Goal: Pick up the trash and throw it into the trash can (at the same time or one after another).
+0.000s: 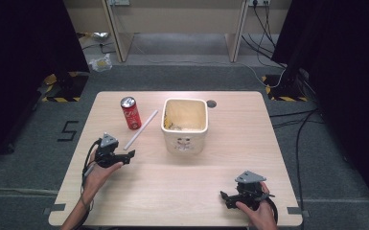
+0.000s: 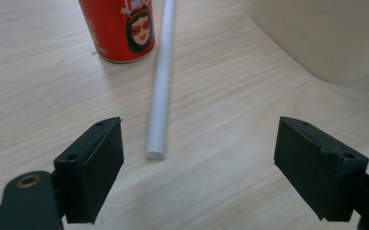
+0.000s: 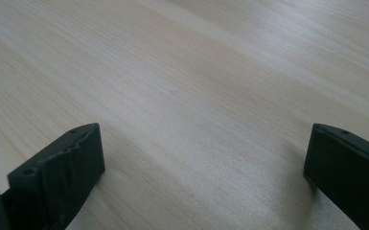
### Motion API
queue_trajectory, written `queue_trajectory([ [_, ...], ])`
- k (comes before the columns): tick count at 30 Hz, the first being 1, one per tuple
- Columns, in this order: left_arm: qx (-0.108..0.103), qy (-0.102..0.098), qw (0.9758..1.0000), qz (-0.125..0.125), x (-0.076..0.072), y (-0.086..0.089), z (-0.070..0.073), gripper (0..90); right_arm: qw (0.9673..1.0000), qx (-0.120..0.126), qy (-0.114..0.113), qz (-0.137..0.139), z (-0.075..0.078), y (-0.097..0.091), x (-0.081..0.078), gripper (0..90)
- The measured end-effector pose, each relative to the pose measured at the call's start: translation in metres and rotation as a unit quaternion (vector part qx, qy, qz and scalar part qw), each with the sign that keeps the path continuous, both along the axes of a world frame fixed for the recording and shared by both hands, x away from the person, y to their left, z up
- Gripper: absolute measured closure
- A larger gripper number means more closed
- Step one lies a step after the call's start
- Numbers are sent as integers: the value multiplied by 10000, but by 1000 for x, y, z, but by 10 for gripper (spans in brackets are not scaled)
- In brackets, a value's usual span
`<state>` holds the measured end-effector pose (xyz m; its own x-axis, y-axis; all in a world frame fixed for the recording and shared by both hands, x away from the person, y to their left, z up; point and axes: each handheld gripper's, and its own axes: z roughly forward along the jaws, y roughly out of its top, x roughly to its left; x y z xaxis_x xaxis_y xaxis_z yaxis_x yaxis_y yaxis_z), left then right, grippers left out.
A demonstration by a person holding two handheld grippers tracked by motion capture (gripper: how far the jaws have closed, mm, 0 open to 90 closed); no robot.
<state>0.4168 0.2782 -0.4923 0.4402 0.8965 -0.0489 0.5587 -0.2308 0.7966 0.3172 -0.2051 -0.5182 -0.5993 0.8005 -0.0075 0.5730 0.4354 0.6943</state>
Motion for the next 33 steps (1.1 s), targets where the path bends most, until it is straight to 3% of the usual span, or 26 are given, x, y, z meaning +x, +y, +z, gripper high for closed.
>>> queue_trajectory([
  [16, -78, -59, 9997, 229, 33, 4, -1, 173, 10000, -1, -3, -2, 0, 0, 0, 5],
  [23, -41, -45, 9996, 263, 47, 0, -5, 181, 10000, -2, 0, -1, 0, 0, 0, 5],
  [33, -46, -173, 9992, 357, 70, -8, -4, 193, 10000, -2, -4, 0, 0, 0, 0, 5],
])
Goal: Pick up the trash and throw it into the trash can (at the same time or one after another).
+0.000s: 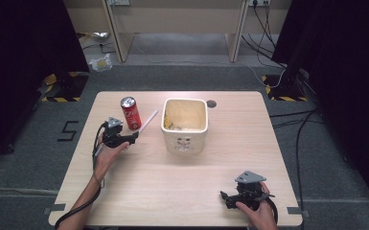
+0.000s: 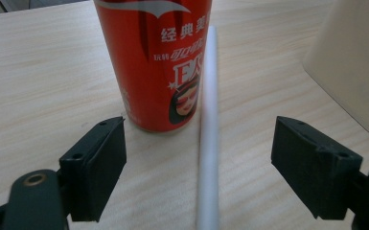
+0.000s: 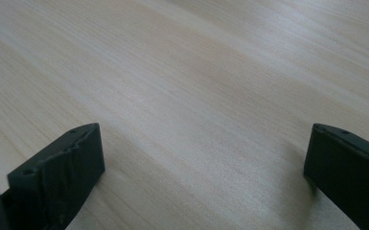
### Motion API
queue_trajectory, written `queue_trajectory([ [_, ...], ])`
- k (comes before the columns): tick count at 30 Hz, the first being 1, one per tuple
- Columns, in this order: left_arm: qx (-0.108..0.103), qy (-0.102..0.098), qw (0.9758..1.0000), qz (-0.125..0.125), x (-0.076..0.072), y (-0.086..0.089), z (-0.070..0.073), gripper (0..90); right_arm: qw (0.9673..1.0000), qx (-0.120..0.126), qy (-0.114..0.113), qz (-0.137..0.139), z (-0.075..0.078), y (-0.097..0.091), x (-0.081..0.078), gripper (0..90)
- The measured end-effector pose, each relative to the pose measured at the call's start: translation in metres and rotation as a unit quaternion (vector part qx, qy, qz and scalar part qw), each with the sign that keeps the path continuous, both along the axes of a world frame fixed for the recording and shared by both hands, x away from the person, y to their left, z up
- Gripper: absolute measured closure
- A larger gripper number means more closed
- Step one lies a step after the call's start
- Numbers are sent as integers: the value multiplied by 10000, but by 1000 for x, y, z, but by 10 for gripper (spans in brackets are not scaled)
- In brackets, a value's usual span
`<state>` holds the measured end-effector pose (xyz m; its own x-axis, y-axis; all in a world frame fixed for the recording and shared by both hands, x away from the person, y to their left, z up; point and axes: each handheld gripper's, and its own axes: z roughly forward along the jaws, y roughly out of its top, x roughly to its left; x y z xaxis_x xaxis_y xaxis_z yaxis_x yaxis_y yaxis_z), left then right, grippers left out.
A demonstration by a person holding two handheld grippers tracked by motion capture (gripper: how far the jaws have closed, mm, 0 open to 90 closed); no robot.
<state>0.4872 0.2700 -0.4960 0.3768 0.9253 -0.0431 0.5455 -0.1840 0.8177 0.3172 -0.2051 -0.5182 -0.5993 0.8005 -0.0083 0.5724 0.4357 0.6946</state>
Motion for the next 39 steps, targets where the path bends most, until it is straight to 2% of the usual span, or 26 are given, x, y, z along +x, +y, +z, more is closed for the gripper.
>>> queue_trajectory([
  [8, 23, -2, 10000, 86, 16, -1, -2, 198, 10000, -1, 0, 0, 0, 0, 0, 5],
  [18, -52, -56, 9998, 165, 25, 0, -1, 202, 10000, 3, 2, -1, 0, 0, 0, 5],
  [39, 1, -207, 9992, 347, 42, -4, -1, 246, 10000, 2, -3, 2, 0, 0, 0, 4],
])
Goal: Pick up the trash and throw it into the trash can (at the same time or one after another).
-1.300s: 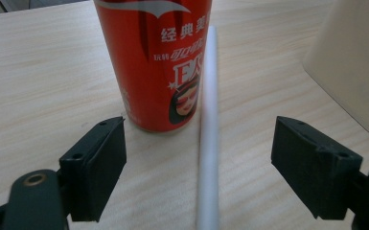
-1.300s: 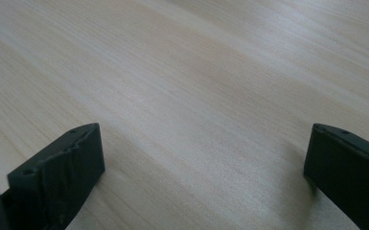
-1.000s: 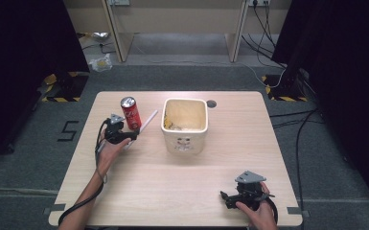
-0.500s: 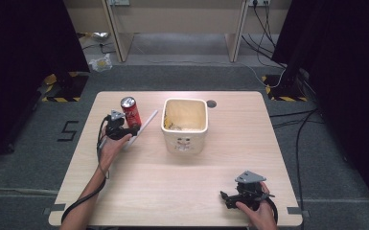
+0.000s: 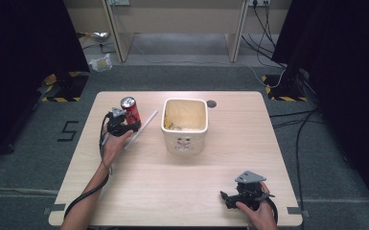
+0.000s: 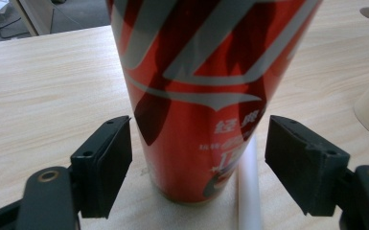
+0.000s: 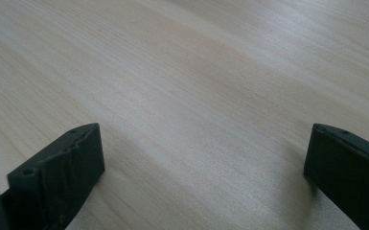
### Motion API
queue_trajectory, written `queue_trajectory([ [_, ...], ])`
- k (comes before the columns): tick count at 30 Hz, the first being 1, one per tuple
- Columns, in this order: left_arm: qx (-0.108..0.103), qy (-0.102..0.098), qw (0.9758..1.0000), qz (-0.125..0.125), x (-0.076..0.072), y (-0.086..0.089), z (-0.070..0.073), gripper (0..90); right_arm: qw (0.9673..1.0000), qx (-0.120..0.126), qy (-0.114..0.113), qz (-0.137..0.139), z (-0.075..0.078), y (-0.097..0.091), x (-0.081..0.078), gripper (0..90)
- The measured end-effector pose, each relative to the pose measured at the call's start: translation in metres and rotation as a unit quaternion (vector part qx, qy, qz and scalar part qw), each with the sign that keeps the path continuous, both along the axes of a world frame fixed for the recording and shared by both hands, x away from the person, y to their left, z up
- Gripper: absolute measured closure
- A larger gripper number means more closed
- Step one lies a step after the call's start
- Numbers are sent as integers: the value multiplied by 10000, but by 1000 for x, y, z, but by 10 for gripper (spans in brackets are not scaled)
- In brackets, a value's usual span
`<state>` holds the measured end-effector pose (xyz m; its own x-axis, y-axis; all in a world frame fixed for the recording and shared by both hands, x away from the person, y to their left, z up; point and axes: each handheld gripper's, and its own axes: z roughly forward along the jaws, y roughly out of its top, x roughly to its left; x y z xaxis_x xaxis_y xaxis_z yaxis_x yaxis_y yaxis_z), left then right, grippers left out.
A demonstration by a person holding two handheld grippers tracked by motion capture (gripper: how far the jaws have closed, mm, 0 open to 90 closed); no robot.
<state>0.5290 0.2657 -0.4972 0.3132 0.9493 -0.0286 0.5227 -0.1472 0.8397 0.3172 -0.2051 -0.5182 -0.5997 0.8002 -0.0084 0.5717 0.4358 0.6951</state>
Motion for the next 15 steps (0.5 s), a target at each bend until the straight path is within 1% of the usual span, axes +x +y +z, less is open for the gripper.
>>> queue_trajectory([
  [4, -10, -22, 10000, 5, 3, -1, 0, 272, 10000, 1, 1, 0, 0, 0, 0, 4],
  [5, -49, -37, 10000, 30, 4, -1, 0, 278, 10000, -5, -11, 8, 0, 0, 0, 4],
  [9, 0, -73, 10000, 11, 5, -1, -1, 334, 10000, -3, -10, 8, 0, 0, 0, 4],
  [11, 15, -72, 10000, 8, 4, 0, 0, 337, 10000, -4, -11, 9, 0, 0, 0, 4],
  [12, 76, -94, 9999, -4, 3, 0, 0, 338, 10000, -4, -10, 7, 0, 0, 0, 4],
  [15, 92, -127, 9999, -23, 1, 0, 2, 341, 10000, -5, -11, 8, 0, 0, 0, 4],
])
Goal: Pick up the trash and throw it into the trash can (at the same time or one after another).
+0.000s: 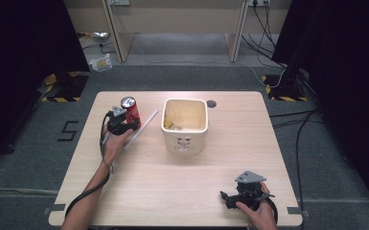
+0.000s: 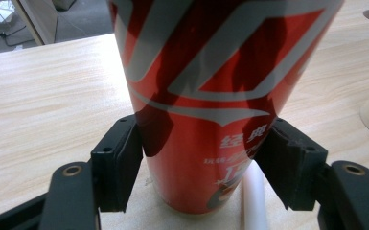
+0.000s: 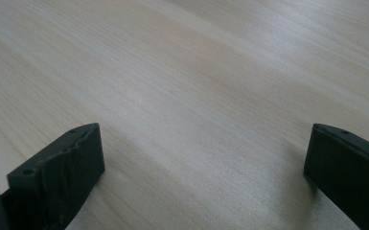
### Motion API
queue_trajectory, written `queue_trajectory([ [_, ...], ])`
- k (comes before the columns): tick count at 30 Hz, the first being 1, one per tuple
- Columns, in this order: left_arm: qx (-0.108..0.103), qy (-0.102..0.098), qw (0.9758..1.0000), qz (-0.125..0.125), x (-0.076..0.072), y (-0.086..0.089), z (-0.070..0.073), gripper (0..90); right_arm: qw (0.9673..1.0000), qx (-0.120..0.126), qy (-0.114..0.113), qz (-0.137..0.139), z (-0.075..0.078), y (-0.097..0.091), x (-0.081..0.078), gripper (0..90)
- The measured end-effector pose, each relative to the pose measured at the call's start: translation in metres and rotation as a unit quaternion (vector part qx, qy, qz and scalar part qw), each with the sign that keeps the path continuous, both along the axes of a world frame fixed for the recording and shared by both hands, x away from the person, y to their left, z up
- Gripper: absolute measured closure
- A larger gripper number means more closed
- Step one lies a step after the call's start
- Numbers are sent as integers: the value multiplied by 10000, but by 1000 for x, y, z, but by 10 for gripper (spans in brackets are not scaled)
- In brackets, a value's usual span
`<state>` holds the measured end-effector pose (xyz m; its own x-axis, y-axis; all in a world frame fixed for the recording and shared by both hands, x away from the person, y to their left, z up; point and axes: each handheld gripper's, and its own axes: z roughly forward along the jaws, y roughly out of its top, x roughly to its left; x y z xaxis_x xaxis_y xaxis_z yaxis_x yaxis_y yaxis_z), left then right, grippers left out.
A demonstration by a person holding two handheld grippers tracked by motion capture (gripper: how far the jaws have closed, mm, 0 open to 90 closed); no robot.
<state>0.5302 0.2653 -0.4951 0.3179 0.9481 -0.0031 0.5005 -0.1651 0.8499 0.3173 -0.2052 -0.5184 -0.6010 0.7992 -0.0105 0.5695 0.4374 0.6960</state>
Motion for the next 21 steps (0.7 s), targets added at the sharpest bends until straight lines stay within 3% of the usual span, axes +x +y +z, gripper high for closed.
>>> queue_trajectory([
  [9, 100, 13, 9996, -251, -10, -1, 15, 344, 10000, 1, 0, -1, 0, 0, 0, 4],
  [21, -8, 72, 9984, -566, -25, 0, 35, 345, 10000, -2, -1, 1, 0, 0, 0, 4],
])
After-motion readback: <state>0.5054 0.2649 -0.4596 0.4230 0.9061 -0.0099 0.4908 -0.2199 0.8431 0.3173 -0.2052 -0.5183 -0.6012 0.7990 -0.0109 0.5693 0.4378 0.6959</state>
